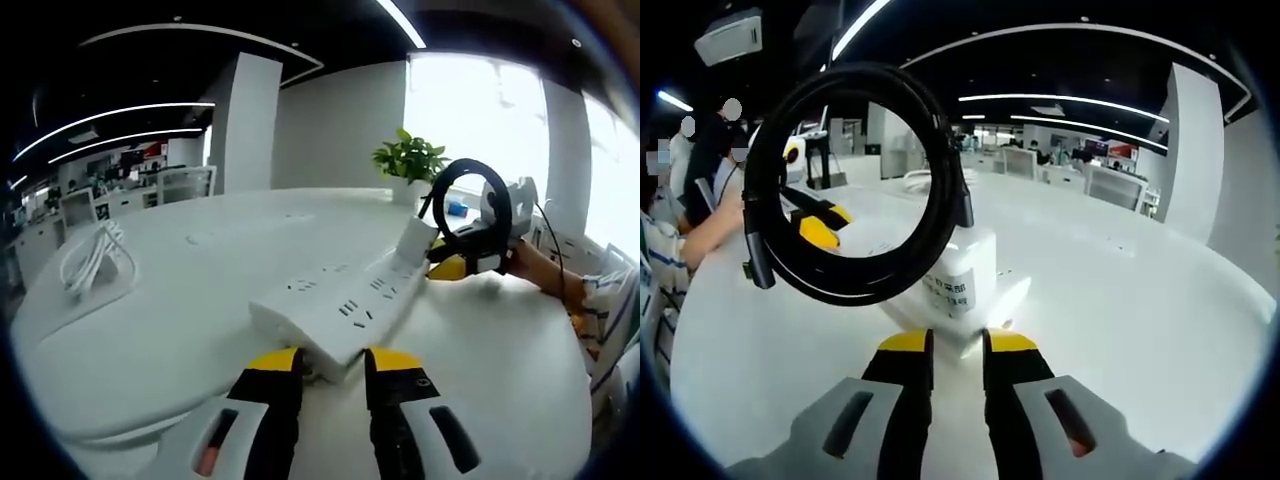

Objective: Straighten the power strip on the desk, plug the charger into it

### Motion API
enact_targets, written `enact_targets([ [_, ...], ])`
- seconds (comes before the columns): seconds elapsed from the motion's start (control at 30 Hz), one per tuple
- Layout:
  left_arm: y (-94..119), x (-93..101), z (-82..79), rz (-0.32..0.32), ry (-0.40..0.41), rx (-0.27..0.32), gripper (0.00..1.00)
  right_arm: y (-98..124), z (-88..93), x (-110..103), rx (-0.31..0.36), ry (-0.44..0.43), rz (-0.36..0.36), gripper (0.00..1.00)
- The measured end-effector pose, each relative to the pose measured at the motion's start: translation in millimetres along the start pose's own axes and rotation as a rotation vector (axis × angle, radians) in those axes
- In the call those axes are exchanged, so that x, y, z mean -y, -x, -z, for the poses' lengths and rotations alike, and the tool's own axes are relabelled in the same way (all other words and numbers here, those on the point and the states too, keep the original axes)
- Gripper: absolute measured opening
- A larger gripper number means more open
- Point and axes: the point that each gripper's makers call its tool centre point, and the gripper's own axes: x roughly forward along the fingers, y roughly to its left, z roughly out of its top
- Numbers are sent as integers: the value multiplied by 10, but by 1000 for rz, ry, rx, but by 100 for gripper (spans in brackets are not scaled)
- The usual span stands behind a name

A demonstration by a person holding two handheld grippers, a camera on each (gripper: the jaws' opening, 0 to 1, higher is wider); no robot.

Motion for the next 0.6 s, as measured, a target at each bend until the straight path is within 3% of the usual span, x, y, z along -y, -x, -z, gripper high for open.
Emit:
enact_targets([
  [0.6, 3, -19, 3, -23, -13, -2, 26, 27, 3, -49, -18, 9, -5, 17],
])
